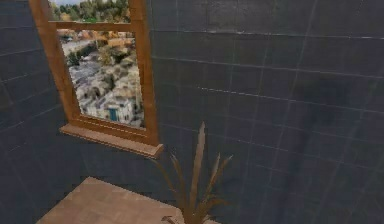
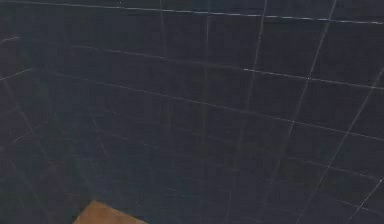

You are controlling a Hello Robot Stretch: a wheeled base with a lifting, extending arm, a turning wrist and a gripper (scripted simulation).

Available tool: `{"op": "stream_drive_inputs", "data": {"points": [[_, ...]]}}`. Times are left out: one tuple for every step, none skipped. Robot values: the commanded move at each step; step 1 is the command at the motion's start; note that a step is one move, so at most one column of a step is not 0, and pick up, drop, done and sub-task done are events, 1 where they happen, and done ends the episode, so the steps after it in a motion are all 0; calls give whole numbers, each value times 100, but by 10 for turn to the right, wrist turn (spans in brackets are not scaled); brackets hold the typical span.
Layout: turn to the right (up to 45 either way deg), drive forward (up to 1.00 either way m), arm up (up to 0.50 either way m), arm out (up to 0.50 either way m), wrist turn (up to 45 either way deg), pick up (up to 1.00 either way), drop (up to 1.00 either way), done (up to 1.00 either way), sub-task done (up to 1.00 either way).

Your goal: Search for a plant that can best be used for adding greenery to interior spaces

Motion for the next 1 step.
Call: {"op": "stream_drive_inputs", "data": {"points": [[0,0,0,0,0,0,0,100,0]]}}
